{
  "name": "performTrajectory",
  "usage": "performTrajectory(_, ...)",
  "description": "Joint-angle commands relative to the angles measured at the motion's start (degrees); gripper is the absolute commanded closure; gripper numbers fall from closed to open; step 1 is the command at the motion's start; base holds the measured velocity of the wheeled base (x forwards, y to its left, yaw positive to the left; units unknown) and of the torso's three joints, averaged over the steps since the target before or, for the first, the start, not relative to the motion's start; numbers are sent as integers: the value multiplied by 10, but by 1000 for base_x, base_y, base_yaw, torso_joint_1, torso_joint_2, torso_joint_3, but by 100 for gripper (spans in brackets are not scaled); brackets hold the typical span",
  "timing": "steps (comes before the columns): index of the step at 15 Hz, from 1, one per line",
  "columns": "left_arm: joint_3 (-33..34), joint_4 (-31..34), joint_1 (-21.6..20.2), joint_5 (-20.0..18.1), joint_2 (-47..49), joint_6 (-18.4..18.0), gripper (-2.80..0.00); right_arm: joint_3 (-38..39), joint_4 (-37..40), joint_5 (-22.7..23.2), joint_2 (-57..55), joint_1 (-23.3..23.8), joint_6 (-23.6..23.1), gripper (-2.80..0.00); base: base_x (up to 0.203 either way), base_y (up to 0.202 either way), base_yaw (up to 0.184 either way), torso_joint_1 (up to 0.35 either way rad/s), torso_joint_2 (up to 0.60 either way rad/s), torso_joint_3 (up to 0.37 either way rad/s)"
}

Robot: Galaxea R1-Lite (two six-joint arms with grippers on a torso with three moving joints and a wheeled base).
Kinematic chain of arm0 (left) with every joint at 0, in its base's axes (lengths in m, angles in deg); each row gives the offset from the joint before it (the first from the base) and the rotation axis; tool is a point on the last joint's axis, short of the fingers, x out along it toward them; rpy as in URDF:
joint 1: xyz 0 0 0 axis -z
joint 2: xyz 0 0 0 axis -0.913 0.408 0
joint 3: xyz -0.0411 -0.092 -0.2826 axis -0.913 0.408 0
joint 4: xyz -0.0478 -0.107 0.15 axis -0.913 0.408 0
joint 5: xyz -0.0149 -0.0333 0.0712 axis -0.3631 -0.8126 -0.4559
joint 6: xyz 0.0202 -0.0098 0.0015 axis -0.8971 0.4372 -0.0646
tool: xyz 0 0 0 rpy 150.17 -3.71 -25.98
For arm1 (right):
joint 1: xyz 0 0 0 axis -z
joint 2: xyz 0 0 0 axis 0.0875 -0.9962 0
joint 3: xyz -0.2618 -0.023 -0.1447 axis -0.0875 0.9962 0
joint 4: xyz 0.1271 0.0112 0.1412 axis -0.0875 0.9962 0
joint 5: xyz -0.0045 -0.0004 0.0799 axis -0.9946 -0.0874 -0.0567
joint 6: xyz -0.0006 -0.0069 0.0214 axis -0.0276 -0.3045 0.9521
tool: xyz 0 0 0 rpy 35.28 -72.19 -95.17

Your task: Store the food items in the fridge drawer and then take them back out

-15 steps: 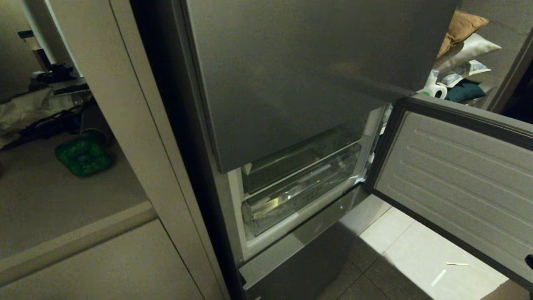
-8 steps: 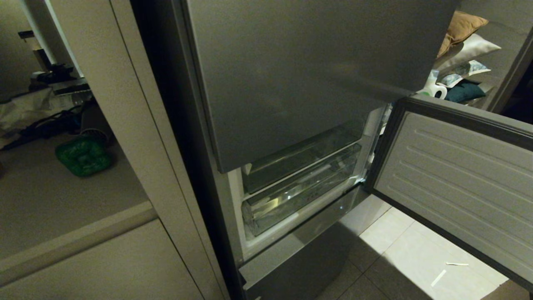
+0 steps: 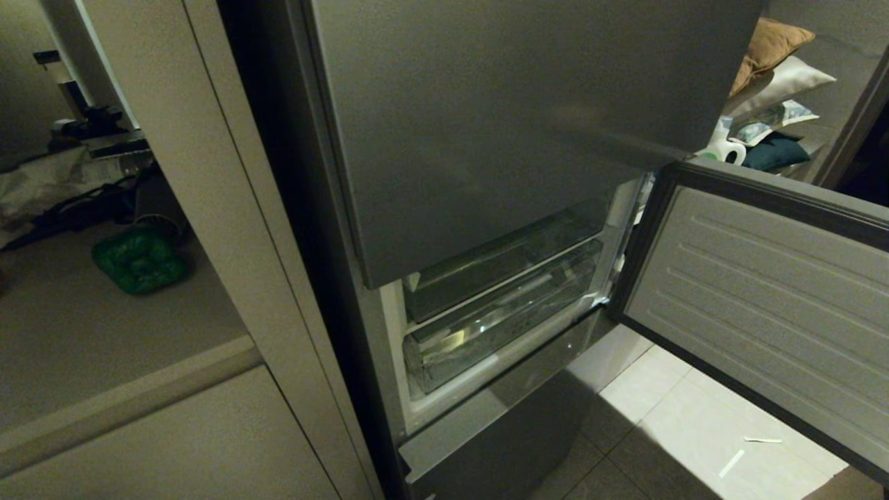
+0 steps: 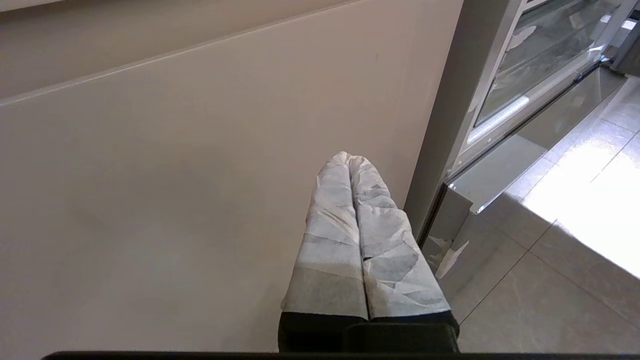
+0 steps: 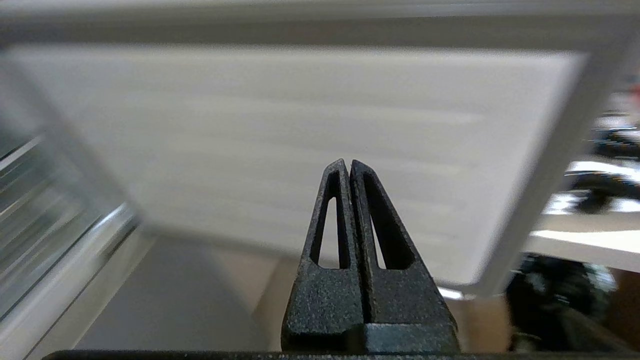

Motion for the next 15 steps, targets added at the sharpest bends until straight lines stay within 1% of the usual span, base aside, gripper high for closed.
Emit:
performTrajectory(1,0,0,0,0,1,0,0,-4,-54,3,-81,72,4,0,0,0,0,0,0,0)
performTrajectory(3,0,0,0,0,1,0,0,-10,-99,7,-122,135,6,0,0,0,0,0,0,0)
performTrajectory(4,0,0,0,0,1,0,0,-18,-113,8,-145,159,7,0,0,0,0,0,0,0)
performTrajectory(7,0,0,0,0,1,0,0,-62,-127,14,-216,205,8,0,0,0,0,0,0,0)
performTrajectory(10,0,0,0,0,1,0,0,-110,-130,42,-263,272,8,0,0,0,0,0,0,0)
performTrajectory(12,0,0,0,0,1,0,0,-128,-130,51,-280,297,8,0,0,0,0,0,0,0)
performTrajectory(15,0,0,0,0,1,0,0,-144,-130,52,-302,314,8,0,0,0,0,0,0,0)
